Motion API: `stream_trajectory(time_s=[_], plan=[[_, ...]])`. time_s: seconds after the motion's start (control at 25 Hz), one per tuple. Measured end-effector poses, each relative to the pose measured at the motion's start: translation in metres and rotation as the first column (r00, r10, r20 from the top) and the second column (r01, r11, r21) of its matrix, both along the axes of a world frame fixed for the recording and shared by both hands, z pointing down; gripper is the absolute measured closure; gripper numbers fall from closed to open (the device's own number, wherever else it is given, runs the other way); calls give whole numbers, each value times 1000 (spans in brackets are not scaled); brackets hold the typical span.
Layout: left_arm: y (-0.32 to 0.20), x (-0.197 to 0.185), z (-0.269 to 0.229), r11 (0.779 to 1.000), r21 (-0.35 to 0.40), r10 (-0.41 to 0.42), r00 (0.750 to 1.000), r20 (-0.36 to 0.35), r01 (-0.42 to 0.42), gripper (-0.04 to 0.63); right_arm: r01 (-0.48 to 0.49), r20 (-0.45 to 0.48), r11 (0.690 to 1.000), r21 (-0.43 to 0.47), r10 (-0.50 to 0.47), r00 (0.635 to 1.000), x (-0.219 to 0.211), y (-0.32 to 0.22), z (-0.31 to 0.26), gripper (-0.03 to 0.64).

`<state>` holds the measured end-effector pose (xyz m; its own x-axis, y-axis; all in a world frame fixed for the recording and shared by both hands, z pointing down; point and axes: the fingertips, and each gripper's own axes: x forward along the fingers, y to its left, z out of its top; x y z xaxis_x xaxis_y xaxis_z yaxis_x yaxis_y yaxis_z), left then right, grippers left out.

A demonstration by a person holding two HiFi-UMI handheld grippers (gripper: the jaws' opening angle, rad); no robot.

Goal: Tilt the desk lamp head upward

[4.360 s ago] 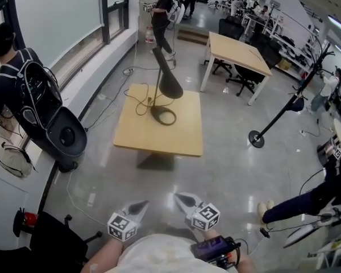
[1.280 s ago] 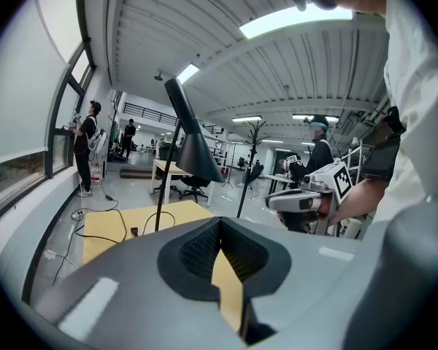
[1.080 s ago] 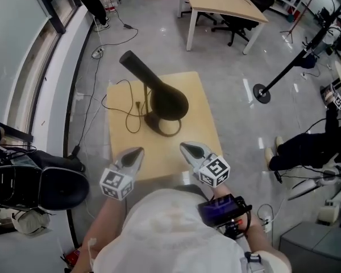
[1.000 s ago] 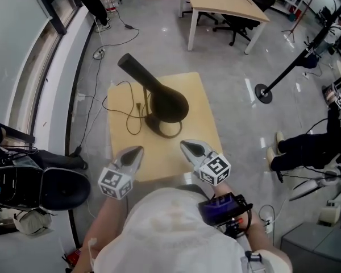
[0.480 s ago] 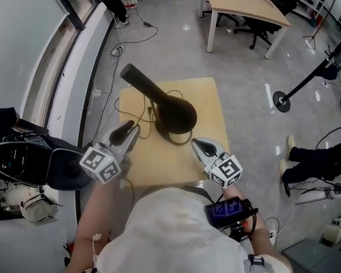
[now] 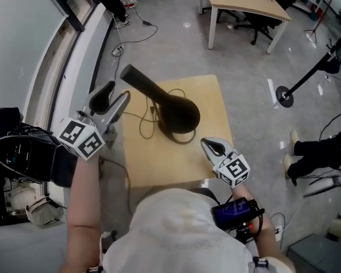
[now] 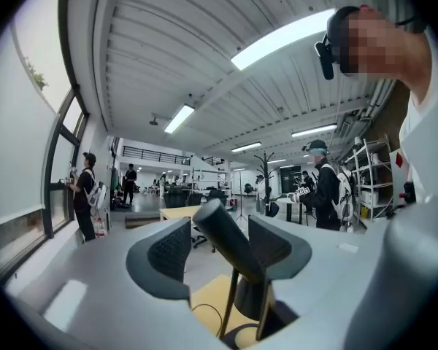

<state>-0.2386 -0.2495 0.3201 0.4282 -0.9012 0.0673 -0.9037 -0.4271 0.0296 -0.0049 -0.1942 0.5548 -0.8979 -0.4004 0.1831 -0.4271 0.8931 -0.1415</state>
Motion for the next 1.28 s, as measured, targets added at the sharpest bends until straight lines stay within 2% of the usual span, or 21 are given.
stream_trajectory(time_s=[0.12, 0.28, 0.4, 0.48, 0.68, 1.08, 1.28], plan=[[-15, -2, -28, 999, 25, 42, 999, 9, -42, 328, -32, -9, 999, 5, 32, 999, 2, 0, -1, 603], [-36, 4, -36, 992, -34, 118, 993, 5, -118, 275, -64, -13, 998, 16, 64, 998, -2, 2, -7, 603], [-45, 12, -27, 982, -89, 172, 984, 56, -167, 253, -90, -12, 996, 26, 91, 996, -3, 4, -11, 603], [-50, 13, -22, 980, -107, 178, 979, 96, -168, 253, -110, -11, 994, 25, 110, 994, 0, 6, -12, 603], [-56, 21, -15, 971, -139, 213, 967, 141, -194, 359, -151, -16, 988, 25, 152, 988, 5, 8, -13, 603], [-52, 22, -13, 979, -117, 184, 974, 135, -168, 380, -157, -53, 981, 113, 164, 985, 5, -1, -29, 601], [-55, 18, -11, 984, -105, 156, 979, 128, -143, 382, -151, -113, 972, 181, 173, 978, -1, -8, -28, 589]])
